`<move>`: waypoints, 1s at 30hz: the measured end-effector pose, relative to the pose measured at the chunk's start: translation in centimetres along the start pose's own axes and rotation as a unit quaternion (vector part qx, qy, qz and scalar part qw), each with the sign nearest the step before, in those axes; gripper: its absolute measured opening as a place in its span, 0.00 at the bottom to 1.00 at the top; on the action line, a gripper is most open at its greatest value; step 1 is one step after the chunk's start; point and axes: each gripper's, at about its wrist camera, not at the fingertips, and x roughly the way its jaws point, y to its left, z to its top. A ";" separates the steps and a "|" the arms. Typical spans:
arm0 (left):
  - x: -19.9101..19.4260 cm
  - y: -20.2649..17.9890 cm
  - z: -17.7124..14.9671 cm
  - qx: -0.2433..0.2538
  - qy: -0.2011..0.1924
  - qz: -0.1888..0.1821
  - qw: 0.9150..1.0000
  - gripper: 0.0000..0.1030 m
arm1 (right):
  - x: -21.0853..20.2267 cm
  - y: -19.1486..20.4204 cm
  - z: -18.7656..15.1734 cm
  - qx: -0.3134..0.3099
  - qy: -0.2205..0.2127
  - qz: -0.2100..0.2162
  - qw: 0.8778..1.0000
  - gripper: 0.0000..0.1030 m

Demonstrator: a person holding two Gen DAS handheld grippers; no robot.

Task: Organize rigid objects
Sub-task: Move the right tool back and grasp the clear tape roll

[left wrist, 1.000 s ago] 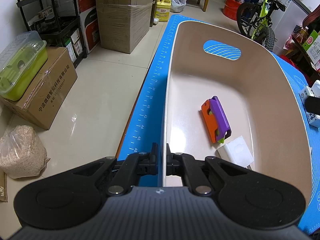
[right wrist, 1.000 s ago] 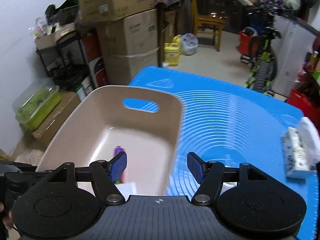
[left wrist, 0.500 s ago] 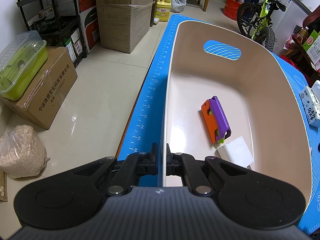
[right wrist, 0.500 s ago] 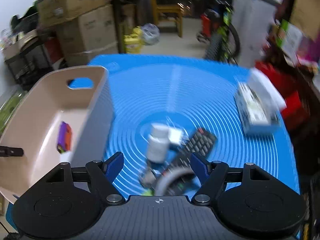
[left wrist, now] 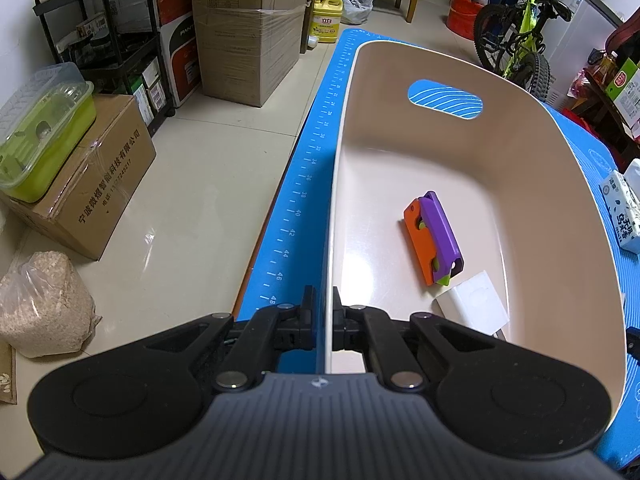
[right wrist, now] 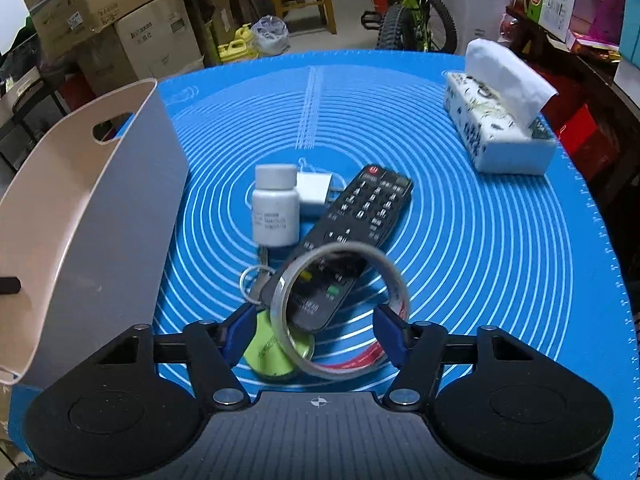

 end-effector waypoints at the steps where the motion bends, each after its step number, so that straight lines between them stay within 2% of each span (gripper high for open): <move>1: 0.0 0.1 0.0 0.000 0.000 -0.001 1.000 0.08 | 0.1 0.2 -0.1 -0.004 0.001 0.000 1.000 0.66; 8: 0.0 0.2 0.0 -0.002 0.000 -0.002 1.000 0.08 | 0.9 1.3 -0.6 -0.021 0.011 0.001 1.000 0.49; 11: 0.0 0.2 0.0 -0.004 0.000 -0.003 1.000 0.08 | 1.1 1.6 -0.7 -0.027 0.013 -0.008 1.000 0.48; 13: 0.0 0.0 0.0 -0.004 0.000 -0.003 1.000 0.09 | 1.3 1.7 -0.7 -0.028 0.014 -0.008 0.999 0.40; 23: -0.1 0.0 0.1 -0.005 0.000 -0.002 1.000 0.10 | 1.7 2.0 -0.8 -0.039 0.011 0.003 0.999 0.22; 30: -0.1 0.0 0.1 -0.004 0.000 -0.002 1.000 0.10 | 0.6 2.1 -0.8 -0.032 -0.006 0.013 0.999 0.17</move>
